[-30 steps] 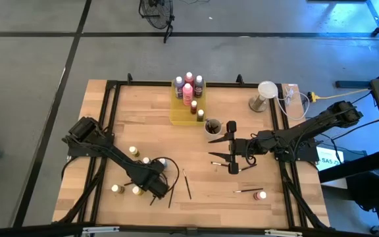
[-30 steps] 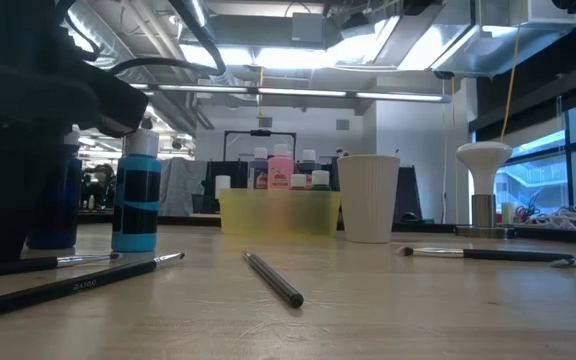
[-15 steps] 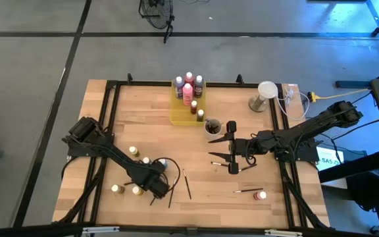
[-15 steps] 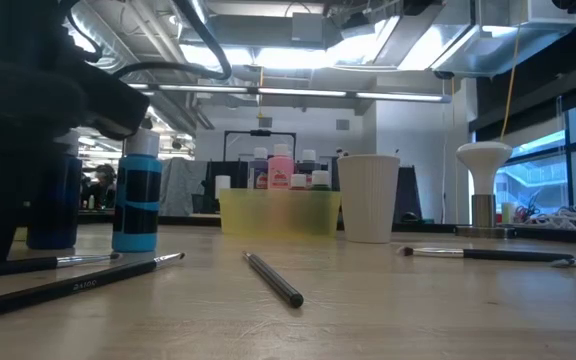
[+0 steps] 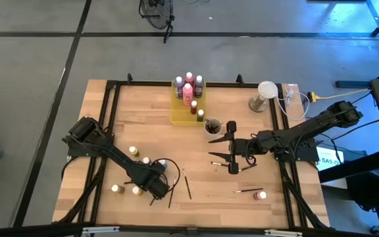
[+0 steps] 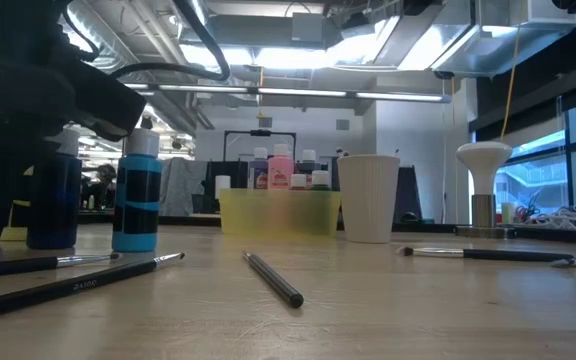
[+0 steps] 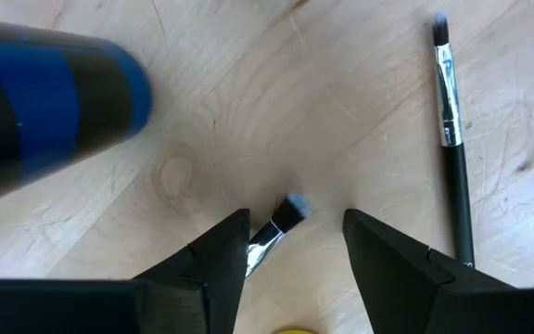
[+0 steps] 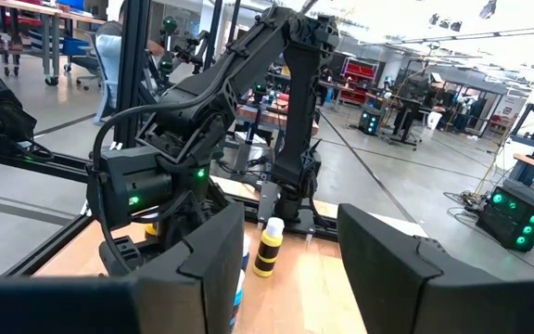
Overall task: Pick & Place Paint Supplies
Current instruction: Put the black paintbrush into the white cup
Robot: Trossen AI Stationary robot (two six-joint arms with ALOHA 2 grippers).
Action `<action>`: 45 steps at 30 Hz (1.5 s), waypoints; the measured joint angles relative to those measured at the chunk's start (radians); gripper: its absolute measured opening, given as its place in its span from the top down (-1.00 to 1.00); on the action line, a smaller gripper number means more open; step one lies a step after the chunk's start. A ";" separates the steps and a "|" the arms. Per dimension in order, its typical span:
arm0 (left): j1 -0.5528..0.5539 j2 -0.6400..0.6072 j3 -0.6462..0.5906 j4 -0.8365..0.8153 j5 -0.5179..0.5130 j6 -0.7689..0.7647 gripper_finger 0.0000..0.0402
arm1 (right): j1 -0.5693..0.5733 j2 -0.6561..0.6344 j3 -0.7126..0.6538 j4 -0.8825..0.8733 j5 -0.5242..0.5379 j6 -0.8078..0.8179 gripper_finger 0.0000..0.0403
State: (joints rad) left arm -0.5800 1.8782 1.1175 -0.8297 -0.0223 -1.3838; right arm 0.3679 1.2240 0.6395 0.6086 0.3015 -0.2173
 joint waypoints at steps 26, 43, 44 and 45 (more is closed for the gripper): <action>-0.002 0.000 0.000 0.002 -0.016 -0.019 0.29 | 0.000 0.000 0.000 0.000 0.000 0.000 0.12; -0.002 0.000 0.000 0.011 -0.027 -0.018 0.53 | 0.000 0.000 0.000 0.000 0.000 0.000 0.12; -0.002 0.000 0.000 0.012 -0.027 -0.018 0.55 | 0.000 0.000 0.000 0.000 0.000 0.000 0.12; -0.002 0.000 0.000 0.013 -0.028 -0.017 0.56 | 0.000 0.000 0.000 0.000 0.000 0.000 0.12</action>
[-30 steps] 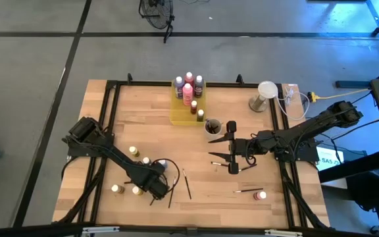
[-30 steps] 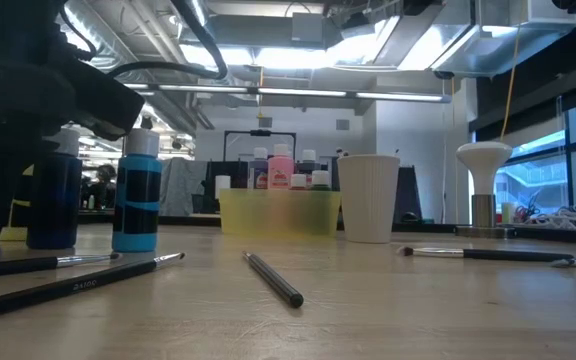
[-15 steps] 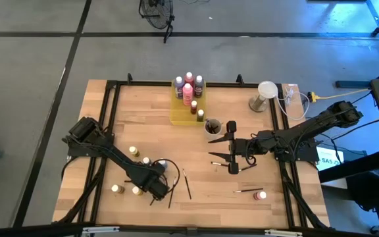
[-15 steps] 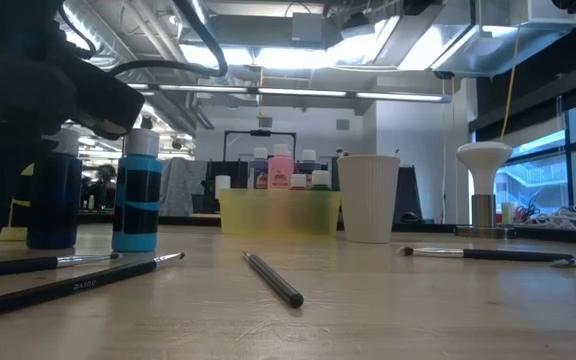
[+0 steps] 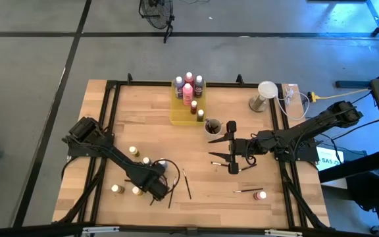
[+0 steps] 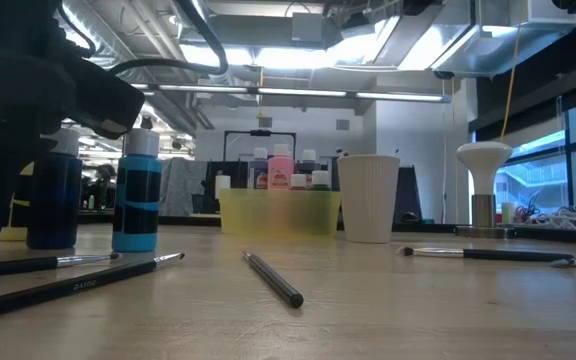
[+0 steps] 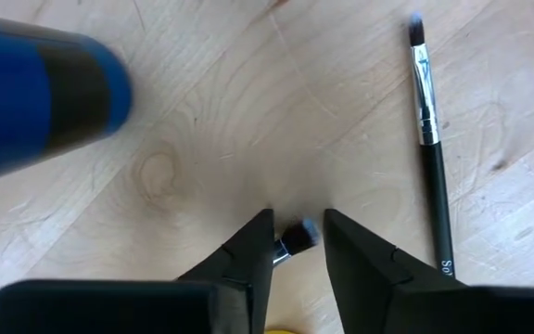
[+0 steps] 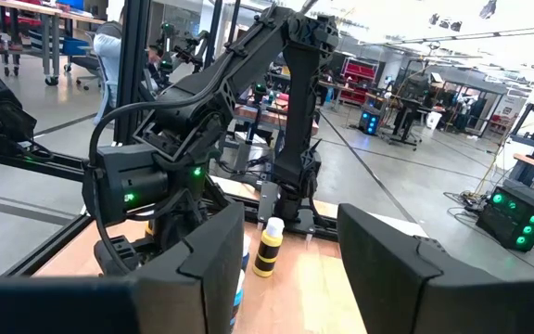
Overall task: Pick & Place Paint Supplies
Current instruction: Put the black paintbrush into the white cup
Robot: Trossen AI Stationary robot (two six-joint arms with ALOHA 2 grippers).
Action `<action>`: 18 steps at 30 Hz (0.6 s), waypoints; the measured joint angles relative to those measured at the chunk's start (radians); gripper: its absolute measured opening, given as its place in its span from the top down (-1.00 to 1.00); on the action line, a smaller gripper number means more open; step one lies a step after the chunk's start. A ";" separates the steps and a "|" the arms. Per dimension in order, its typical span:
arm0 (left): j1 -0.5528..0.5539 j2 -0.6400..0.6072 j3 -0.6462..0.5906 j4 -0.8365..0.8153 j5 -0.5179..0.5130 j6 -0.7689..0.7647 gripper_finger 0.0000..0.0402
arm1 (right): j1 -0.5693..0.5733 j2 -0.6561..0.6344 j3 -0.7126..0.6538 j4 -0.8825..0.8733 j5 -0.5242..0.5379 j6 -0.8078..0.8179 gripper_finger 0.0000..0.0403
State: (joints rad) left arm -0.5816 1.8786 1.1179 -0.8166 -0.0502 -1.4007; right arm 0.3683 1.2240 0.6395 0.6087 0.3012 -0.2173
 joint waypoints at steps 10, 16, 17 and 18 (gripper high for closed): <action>0.000 0.000 0.000 0.004 -0.026 0.025 0.59 | 0.000 0.000 0.000 0.000 0.000 0.000 0.12; 0.001 0.000 -0.001 0.005 -0.009 0.131 0.53 | 0.000 0.000 0.000 0.000 0.000 0.000 0.11; 0.002 0.000 -0.001 0.005 -0.003 0.146 0.52 | 0.000 0.000 0.000 0.000 0.000 0.000 0.11; 0.002 0.000 -0.001 0.005 0.000 0.161 0.51 | 0.000 0.000 0.000 0.000 0.000 0.000 0.11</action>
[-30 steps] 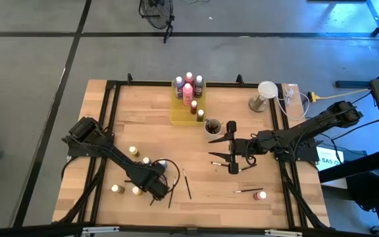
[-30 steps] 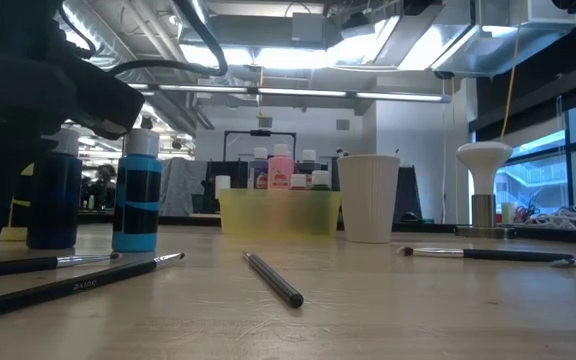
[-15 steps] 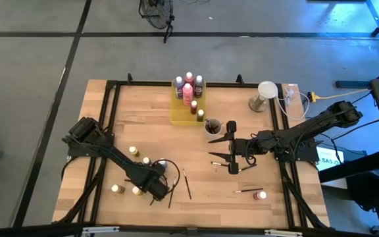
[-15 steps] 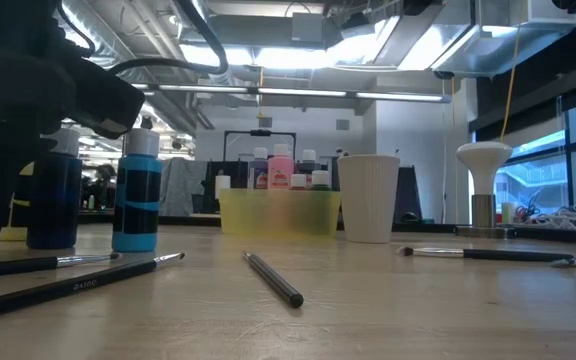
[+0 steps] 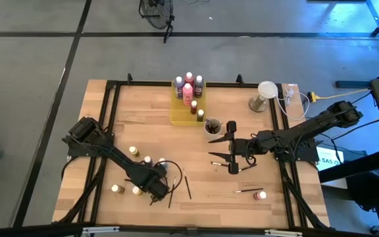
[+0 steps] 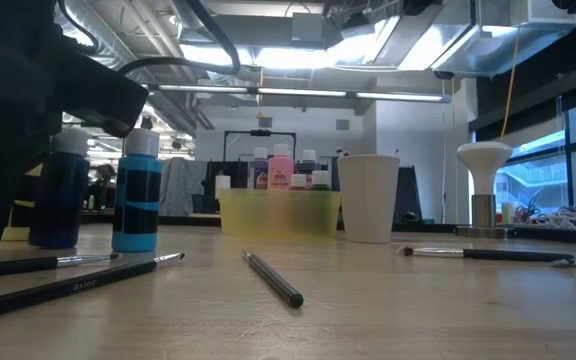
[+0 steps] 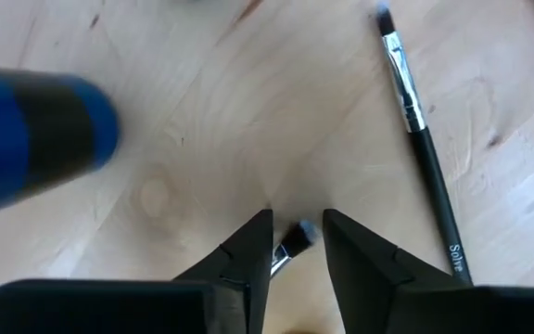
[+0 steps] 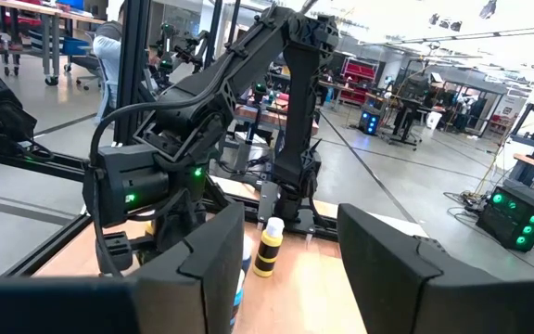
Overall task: Pick & Place Paint Supplies
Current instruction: Put the black paintbrush into the white cup
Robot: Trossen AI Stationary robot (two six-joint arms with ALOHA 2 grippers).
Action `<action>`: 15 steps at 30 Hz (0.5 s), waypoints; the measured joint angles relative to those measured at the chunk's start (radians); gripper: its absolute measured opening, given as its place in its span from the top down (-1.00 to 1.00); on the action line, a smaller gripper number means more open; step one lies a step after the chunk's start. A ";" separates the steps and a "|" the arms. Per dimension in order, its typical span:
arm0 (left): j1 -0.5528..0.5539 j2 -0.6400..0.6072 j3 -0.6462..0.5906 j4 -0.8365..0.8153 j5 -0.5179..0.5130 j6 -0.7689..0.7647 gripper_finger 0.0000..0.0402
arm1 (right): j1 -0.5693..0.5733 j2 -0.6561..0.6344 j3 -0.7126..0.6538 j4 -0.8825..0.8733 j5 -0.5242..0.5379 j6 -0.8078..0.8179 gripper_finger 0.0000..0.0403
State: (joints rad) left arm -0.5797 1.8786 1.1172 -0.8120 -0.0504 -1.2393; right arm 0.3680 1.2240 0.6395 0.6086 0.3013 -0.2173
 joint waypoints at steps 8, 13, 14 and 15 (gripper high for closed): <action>0.002 0.000 0.000 -0.001 0.029 0.050 0.49 | 0.000 0.000 0.000 0.000 0.000 0.000 0.11; 0.002 -0.010 0.000 -0.003 0.028 0.108 0.49 | 0.000 0.000 0.000 -0.003 0.000 0.000 0.11; 0.001 -0.016 -0.001 -0.003 0.024 0.113 0.49 | 0.000 0.000 0.000 -0.003 0.000 0.000 0.11; 0.001 -0.021 -0.001 -0.001 0.021 0.116 0.49 | 0.000 0.000 0.000 -0.003 0.000 0.000 0.11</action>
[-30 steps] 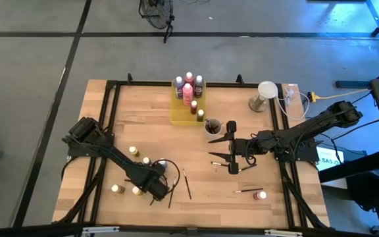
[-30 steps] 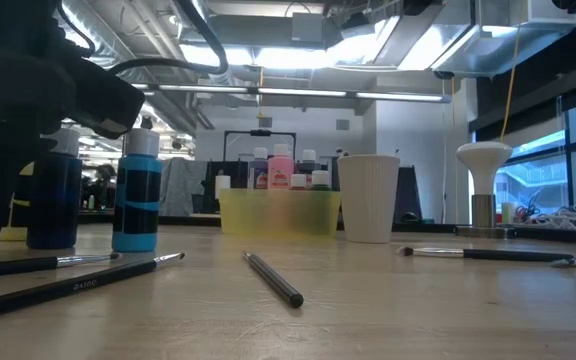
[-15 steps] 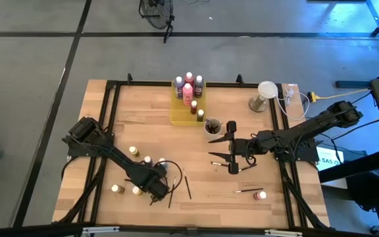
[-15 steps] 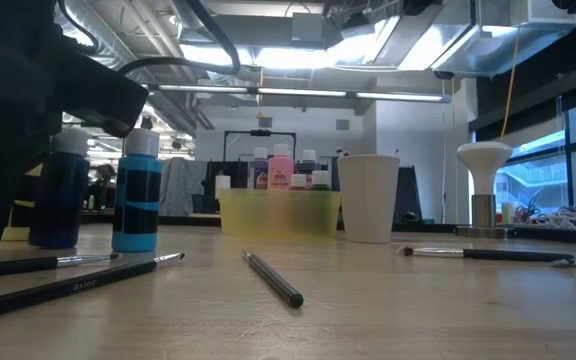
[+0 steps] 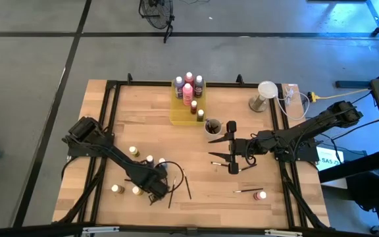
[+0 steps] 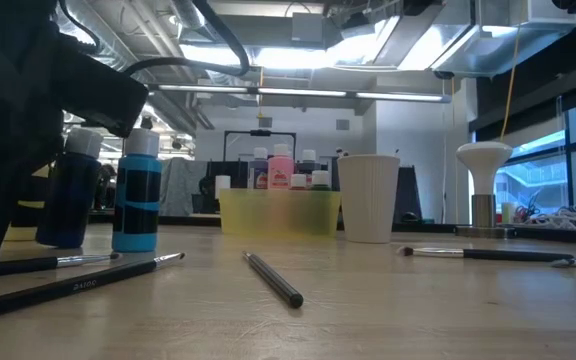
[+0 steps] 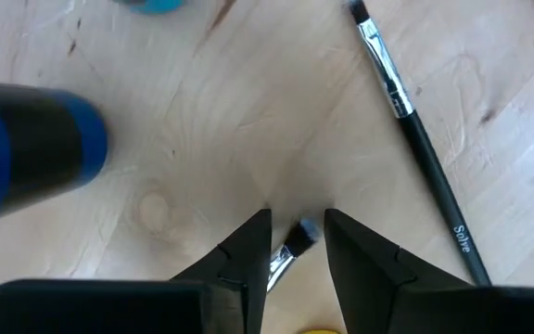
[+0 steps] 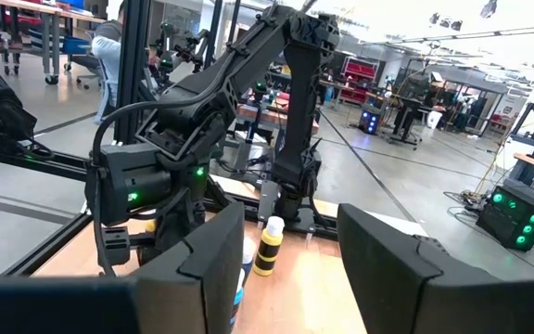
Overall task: Pick & Place Paint Supplies
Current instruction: Put the black paintbrush into the white cup
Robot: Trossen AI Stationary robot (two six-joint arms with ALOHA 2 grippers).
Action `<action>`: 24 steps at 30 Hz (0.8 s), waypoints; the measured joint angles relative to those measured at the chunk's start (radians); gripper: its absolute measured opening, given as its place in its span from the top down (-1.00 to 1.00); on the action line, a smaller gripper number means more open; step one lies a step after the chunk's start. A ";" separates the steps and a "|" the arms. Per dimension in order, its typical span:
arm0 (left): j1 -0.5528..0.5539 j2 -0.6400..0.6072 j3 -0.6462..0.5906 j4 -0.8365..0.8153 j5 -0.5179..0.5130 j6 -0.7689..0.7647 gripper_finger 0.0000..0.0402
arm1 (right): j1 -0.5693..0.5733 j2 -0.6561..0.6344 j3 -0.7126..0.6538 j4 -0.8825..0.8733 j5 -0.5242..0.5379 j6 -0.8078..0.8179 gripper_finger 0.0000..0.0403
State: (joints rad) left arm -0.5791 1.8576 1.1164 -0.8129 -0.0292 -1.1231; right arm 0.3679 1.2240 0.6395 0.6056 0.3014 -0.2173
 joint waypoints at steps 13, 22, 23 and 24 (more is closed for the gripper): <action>-0.012 -0.029 -0.004 -0.008 0.028 0.016 0.49 | 0.000 0.000 0.000 -0.004 0.000 0.000 0.11; -0.012 -0.029 -0.003 -0.006 0.001 0.011 0.49 | 0.000 0.000 0.000 -0.004 0.000 0.000 0.11; -0.012 -0.030 -0.003 -0.005 0.000 0.011 0.49 | 0.000 0.000 0.000 -0.003 0.000 0.000 0.11; -0.012 -0.030 -0.002 -0.004 0.000 0.011 0.49 | 0.000 0.000 0.000 -0.003 0.000 0.000 0.11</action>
State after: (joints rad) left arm -0.5907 1.8278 1.1141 -0.8170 -0.0295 -1.1118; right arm 0.3682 1.2240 0.6395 0.6022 0.3016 -0.2173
